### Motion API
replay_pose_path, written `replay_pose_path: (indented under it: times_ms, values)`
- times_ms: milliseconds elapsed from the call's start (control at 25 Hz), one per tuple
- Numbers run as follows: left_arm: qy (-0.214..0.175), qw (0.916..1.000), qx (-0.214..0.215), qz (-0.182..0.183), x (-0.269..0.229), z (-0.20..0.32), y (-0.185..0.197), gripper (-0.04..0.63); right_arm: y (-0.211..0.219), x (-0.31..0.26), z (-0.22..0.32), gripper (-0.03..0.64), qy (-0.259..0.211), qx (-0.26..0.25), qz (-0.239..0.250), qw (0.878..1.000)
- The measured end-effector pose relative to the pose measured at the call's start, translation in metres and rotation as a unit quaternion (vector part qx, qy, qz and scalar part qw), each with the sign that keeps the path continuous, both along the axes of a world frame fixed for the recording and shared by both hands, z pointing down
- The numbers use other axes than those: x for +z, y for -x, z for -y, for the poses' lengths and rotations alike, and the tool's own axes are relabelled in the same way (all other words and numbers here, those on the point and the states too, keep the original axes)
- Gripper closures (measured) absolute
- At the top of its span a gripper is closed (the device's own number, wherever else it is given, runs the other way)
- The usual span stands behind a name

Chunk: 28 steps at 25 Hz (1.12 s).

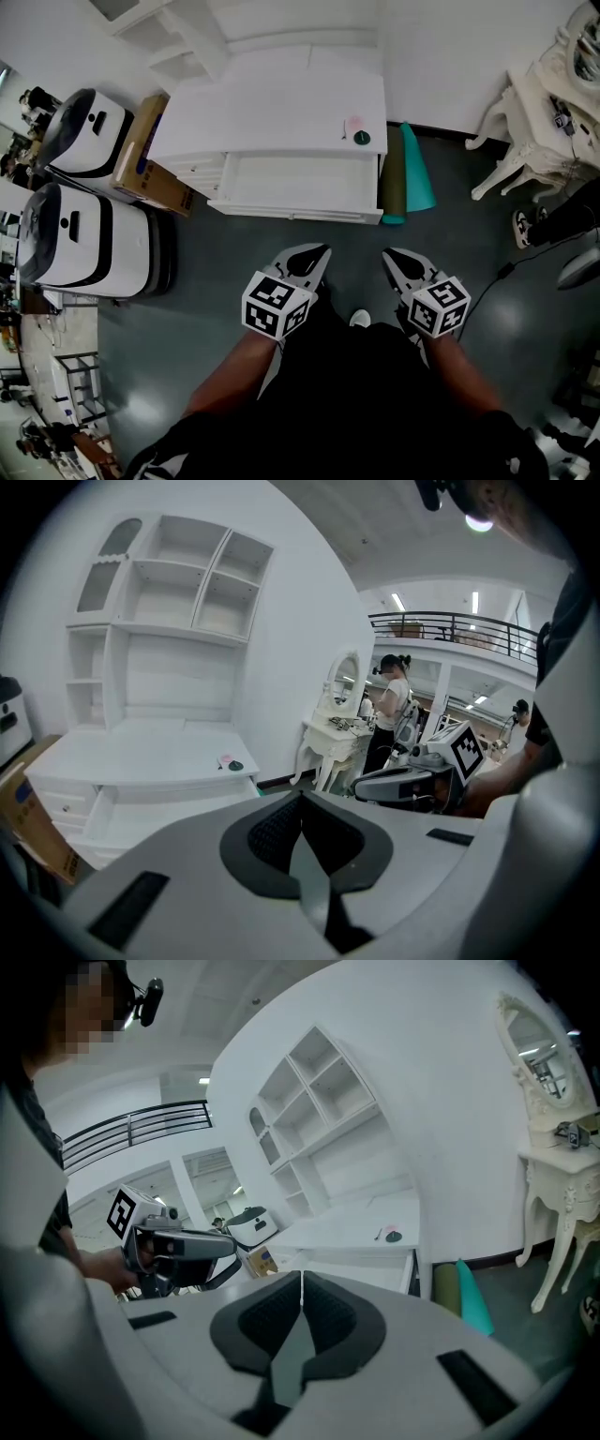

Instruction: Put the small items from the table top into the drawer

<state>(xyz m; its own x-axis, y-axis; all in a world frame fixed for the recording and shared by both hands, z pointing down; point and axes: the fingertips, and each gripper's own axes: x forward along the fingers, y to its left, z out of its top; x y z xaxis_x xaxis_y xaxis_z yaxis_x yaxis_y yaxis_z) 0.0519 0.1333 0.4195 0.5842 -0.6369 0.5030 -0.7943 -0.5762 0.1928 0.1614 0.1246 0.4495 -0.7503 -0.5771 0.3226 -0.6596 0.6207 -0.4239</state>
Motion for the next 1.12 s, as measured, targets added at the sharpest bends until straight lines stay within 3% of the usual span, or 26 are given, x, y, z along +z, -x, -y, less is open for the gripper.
replay_pose_path:
  times_ms: [360, 600, 920, 1120]
  values:
    - [0.001, 0.9996, 0.024, 0.014, 0.006, 0.044, 0.026, 0.584, 0.025, 0.002, 0.046, 0.589, 0.007, 0.022, -0.010, 1.000]
    - [0.002, 0.9997, 0.024, 0.001, 0.006, 0.090, 0.049, 0.584, 0.044, 0.007, 0.081, 0.589, 0.009, 0.032, -0.028, 0.999]
    - [0.004, 0.9987, 0.049, -0.011, 0.013, 0.144, 0.077, 0.584, 0.075, 0.023, 0.134, 0.589, 0.019, 0.047, -0.076, 0.996]
    - [0.025, 0.9973, 0.069, 0.000, 0.035, 0.176, 0.098, 0.584, 0.088, 0.021, 0.171, 0.589, 0.012, 0.076, -0.097, 0.992]
